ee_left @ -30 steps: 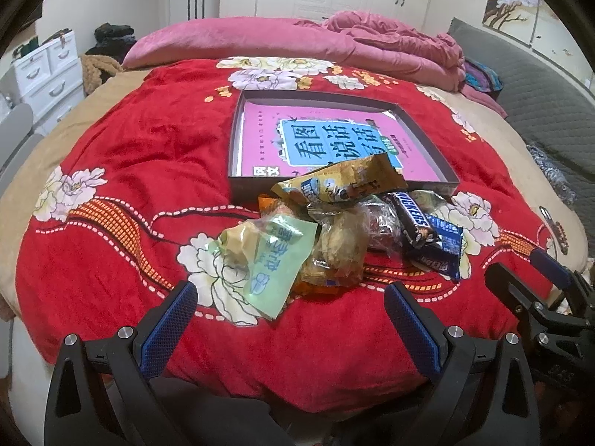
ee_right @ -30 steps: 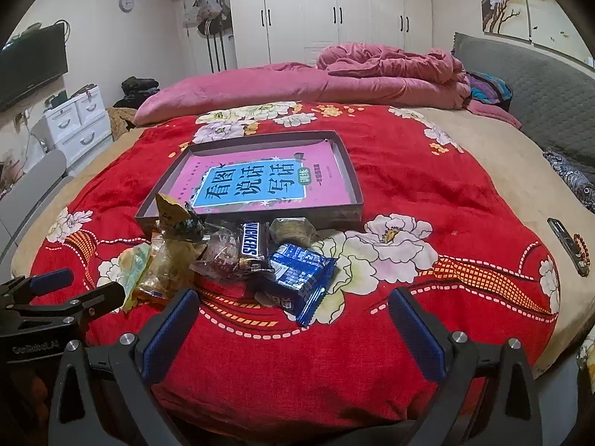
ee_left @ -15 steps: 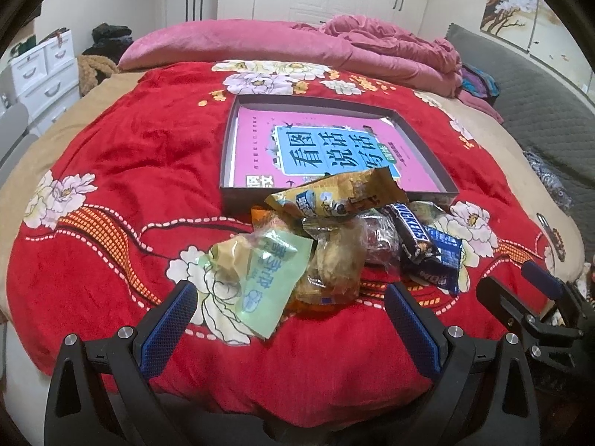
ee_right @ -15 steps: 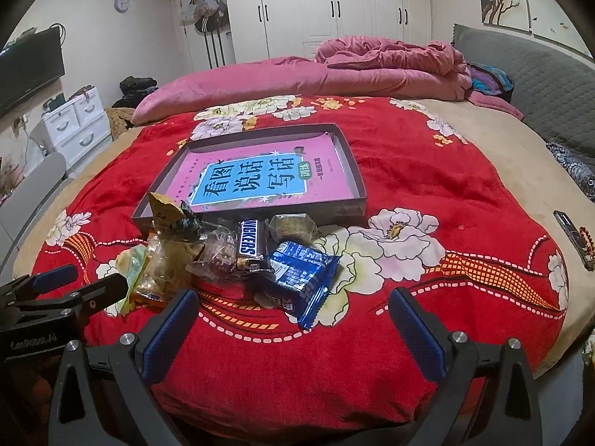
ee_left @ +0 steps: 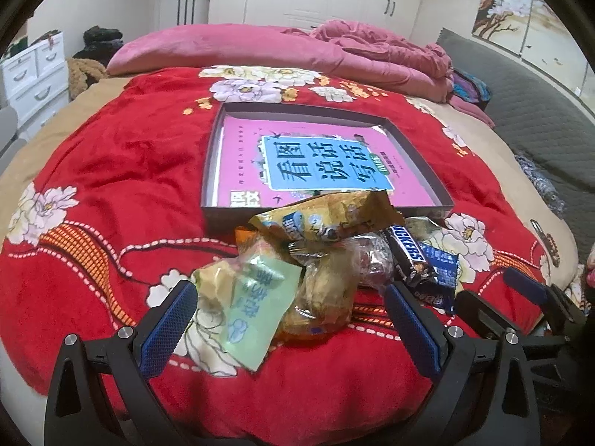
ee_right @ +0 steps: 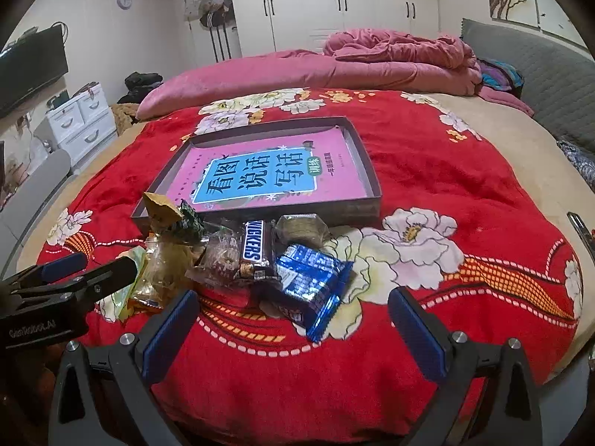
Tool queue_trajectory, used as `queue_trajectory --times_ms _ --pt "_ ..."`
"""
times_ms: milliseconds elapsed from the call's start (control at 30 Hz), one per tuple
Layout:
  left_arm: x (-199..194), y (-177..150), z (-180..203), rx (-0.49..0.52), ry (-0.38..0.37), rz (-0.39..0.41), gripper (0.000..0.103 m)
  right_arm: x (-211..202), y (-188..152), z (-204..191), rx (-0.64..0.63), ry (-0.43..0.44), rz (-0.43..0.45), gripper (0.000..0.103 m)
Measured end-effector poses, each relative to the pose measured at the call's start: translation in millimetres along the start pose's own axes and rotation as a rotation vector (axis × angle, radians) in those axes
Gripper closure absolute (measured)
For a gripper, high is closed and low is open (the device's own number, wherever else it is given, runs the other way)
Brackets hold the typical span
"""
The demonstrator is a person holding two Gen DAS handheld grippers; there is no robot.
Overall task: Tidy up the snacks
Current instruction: 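Grasp the Snickers bar with the right tool while the left tool grasps the yellow snack bag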
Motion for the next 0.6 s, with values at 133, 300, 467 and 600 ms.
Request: queue_trajectory --times_ms 133,300,467,600 --pt "5.6 4.3 -3.9 -0.016 0.004 -0.001 0.003 10.3 4.6 -2.0 -0.007 0.02 -0.011 0.0" --pt "9.1 11.2 -5.9 -0.014 -0.015 0.018 0.003 26.5 8.7 1.2 0.004 0.033 -0.053 0.003" --pt "9.2 17.1 -1.5 0.021 -0.022 0.043 0.003 33.2 6.2 2.6 0.006 0.049 -0.087 0.008" --pt "13.3 25.0 4.1 0.062 -0.01 0.064 0.003 34.1 5.6 3.6 0.005 0.05 -0.091 0.008"
Point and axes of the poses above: each gripper's, at about its wrist camera, not at the fingertips, and x roughly the way its jaws point, z to its right, y to its top, the point moved 6 cm from there along x, roughly the way its jaws point, and after that the axes turned 11 degrees about x, right-handed, at the moved point
